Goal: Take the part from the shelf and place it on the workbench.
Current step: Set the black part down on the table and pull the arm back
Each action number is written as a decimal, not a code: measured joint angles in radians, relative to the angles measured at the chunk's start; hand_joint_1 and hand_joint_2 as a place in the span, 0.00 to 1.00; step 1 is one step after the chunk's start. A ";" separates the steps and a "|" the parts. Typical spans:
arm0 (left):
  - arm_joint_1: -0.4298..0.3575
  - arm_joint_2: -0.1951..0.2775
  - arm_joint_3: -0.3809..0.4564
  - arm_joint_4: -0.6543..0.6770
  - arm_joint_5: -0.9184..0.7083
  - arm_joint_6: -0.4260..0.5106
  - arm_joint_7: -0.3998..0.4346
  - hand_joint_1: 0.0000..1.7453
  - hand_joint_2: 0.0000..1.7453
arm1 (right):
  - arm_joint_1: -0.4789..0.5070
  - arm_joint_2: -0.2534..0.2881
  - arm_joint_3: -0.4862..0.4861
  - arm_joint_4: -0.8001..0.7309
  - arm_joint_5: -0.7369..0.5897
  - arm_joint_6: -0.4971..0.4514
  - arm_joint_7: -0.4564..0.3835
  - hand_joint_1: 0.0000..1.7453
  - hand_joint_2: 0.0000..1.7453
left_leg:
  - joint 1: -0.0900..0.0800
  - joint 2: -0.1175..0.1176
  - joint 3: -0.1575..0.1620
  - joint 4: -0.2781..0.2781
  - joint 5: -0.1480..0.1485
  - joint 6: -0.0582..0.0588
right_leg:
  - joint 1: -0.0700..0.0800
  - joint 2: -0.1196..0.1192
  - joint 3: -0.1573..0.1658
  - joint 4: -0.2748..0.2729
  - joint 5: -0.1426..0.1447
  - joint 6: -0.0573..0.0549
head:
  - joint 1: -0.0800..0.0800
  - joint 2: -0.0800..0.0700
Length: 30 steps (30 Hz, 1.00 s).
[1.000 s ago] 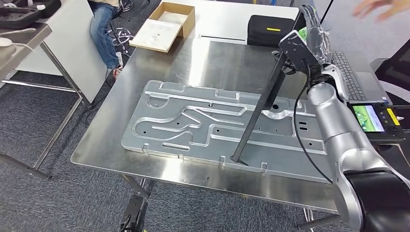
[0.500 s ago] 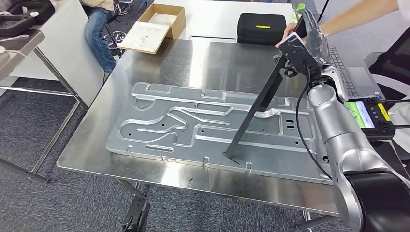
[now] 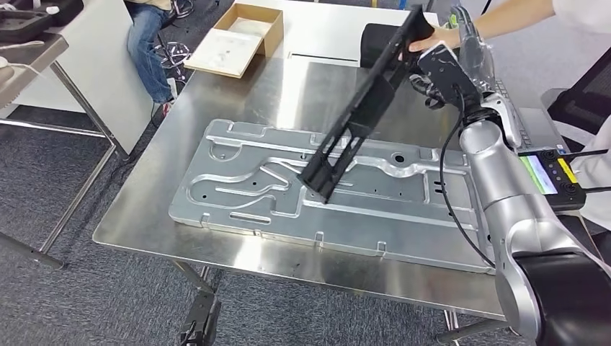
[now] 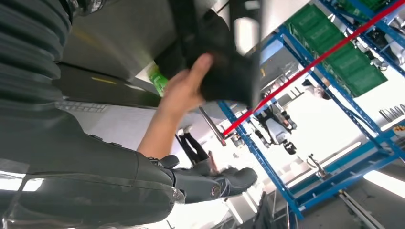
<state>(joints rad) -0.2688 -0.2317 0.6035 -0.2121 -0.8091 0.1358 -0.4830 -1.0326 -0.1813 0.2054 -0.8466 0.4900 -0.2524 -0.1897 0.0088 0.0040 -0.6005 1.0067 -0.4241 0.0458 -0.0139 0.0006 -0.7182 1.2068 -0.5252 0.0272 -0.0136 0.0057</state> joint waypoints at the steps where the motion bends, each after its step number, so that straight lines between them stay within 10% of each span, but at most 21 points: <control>1: 0.001 0.000 0.000 0.000 0.000 0.000 0.000 0.00 0.00 | 0.002 0.000 -0.001 0.001 0.000 0.000 0.000 0.00 1.00 | 0.000 0.000 -0.001 0.001 0.000 0.000 | -0.001 0.000 -0.026 0.058 -0.022 0.003 | 0.000 0.000; 3: 0.002 0.000 0.000 0.000 0.000 0.000 0.000 0.00 0.00 | 0.006 -0.001 -0.002 0.003 0.000 0.000 0.000 0.00 1.00 | 0.000 0.001 -0.001 0.004 -0.001 -0.001 | -0.005 0.000 -0.038 0.086 -0.013 0.008 | 0.000 0.000; 6: 0.002 -0.002 0.000 0.000 0.000 0.000 0.000 0.00 0.00 | 0.003 -0.001 -0.004 0.002 0.000 0.000 0.000 0.00 1.00 | 0.000 0.000 -0.003 0.017 -0.010 -0.011 | -0.010 -0.003 0.052 -0.085 0.070 0.011 | 0.000 0.000; 12: 0.001 -0.002 0.000 0.000 0.000 0.001 -0.002 0.00 0.00 | 0.001 0.000 -0.009 0.001 -0.001 -0.002 -0.001 0.00 1.00 | -0.003 0.000 -0.016 0.040 -0.028 -0.038 | -0.008 0.002 0.085 -0.162 0.088 -0.022 | -0.001 0.000; 16: 0.002 -0.002 0.000 0.000 0.001 0.001 -0.002 0.00 0.00 | 0.003 0.000 -0.009 -0.001 -0.001 -0.004 -0.001 0.00 1.00 | 0.001 -0.001 -0.115 0.262 -0.140 -0.052 | -0.007 0.001 0.086 -0.164 0.089 -0.037 | -0.001 0.000; 18: 0.004 -0.002 0.000 0.000 0.001 0.001 -0.002 0.00 0.00 | 0.004 0.000 -0.009 -0.001 -0.001 -0.004 -0.001 0.00 1.00 | 0.001 -0.001 -0.139 0.308 -0.138 -0.049 | -0.004 0.002 0.087 -0.163 0.088 -0.038 | -0.001 0.000; 23: 0.000 0.000 0.000 0.000 0.001 0.001 -0.003 0.00 0.00 | 0.003 0.000 -0.009 -0.001 -0.003 -0.005 -0.002 0.00 1.00 | -0.008 -0.004 -0.015 0.043 -0.014 -0.017 | 0.002 0.006 0.089 -0.163 0.087 -0.033 | -0.001 0.000; 27: 0.000 0.000 0.000 0.000 -0.001 0.003 -0.002 0.00 0.00 | 0.007 0.001 -0.015 -0.007 -0.024 -0.008 -0.023 0.00 1.00 | -0.007 -0.002 -0.004 0.008 -0.005 -0.009 | -0.001 0.005 0.084 -0.161 0.083 -0.012 | 0.000 0.000; 30: -0.001 -0.001 0.000 0.000 -0.007 0.003 0.001 0.00 0.00 | 0.010 0.001 -0.026 -0.018 -0.042 0.002 -0.043 0.00 1.00 | -0.001 -0.001 0.001 -0.007 0.006 0.002 | -0.001 0.004 0.028 -0.036 0.007 -0.003 | 0.000 0.000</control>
<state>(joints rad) -0.2698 -0.2327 0.6039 -0.2121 -0.8159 0.1388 -0.4815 -1.0224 -0.1800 0.1794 -0.8646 0.4478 -0.2503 -0.2327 0.0074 0.0033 -0.5991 0.9999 -0.4179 0.0473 -0.0150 0.0050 -0.6897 1.1704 -0.5178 0.0240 -0.0136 0.0057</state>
